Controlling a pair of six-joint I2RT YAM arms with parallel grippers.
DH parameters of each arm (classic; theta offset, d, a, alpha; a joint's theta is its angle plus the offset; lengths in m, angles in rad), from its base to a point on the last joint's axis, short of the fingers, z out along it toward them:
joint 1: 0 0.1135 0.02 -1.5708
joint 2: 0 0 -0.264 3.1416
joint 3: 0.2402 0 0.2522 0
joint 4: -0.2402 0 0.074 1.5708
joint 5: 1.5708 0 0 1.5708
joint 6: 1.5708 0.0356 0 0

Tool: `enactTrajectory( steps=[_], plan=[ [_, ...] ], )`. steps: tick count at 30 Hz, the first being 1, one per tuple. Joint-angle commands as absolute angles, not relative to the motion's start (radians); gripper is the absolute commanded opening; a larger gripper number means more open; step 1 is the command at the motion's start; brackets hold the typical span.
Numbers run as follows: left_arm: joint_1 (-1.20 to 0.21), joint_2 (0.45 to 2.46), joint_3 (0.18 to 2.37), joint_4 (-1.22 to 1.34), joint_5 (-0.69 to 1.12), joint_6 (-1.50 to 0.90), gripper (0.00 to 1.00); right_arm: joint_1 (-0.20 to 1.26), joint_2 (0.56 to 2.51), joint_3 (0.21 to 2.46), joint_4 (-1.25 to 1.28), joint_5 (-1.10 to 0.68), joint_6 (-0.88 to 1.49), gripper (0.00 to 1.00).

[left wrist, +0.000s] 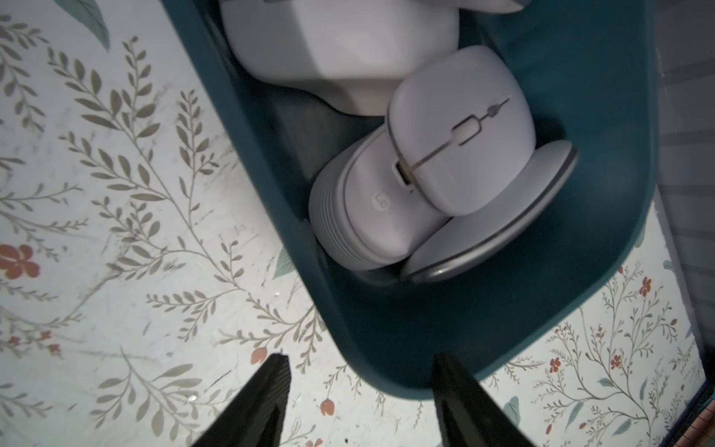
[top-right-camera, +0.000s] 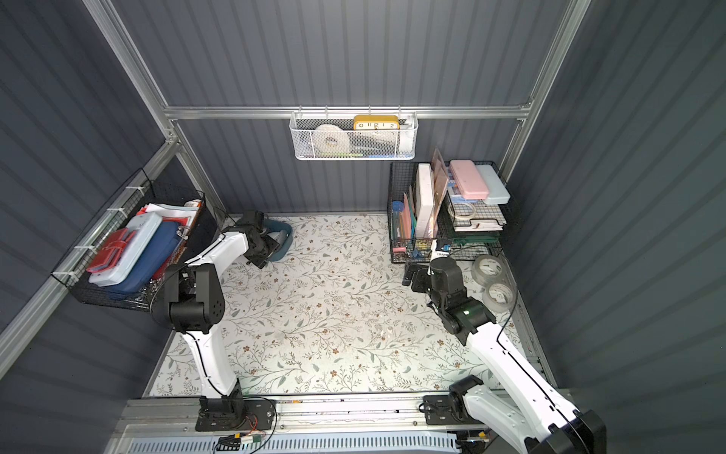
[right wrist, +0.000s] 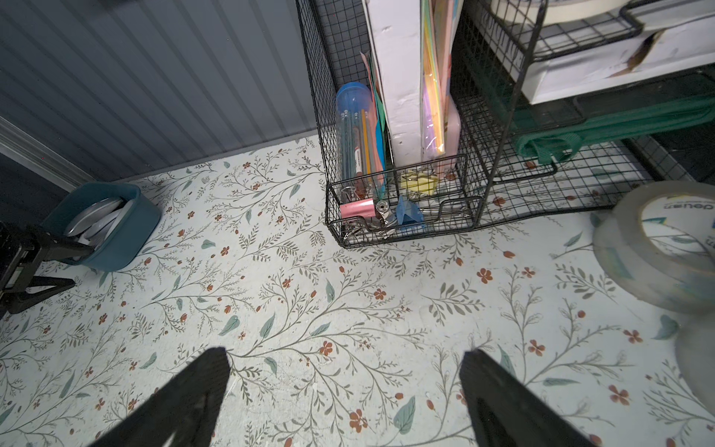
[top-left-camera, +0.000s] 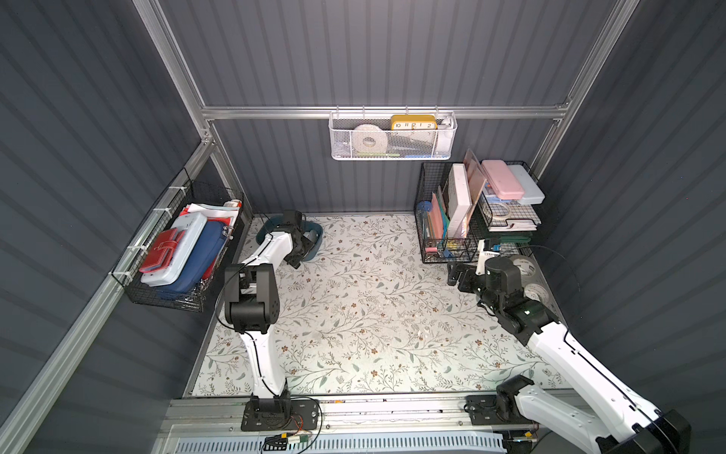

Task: Take out the mouse from the storage box
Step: Move the storage box to the center of the board.

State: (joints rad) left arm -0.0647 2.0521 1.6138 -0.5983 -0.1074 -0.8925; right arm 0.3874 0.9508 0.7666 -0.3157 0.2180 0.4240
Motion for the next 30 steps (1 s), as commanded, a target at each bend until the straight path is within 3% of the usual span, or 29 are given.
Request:
enactTrajectory(
  steps=[1,11,24,30],
  plan=[
    [-0.057,2.078,1.645,-0.646,-0.119,-0.904,0.59,0.391,0.939,0.752,-0.325,0.235,0.436,0.99],
    [-0.051,2.121,1.672,-0.643,-0.123,-0.889,0.55,0.391,0.942,0.749,-0.335,0.237,0.443,0.99],
    [-0.052,2.139,1.682,-0.646,-0.095,-0.871,0.18,0.391,0.938,0.743,-0.342,0.246,0.457,0.98],
    [-0.097,2.094,1.631,-0.641,-0.072,-0.858,0.1,0.391,0.936,0.746,-0.348,0.248,0.466,0.98]
  ],
)
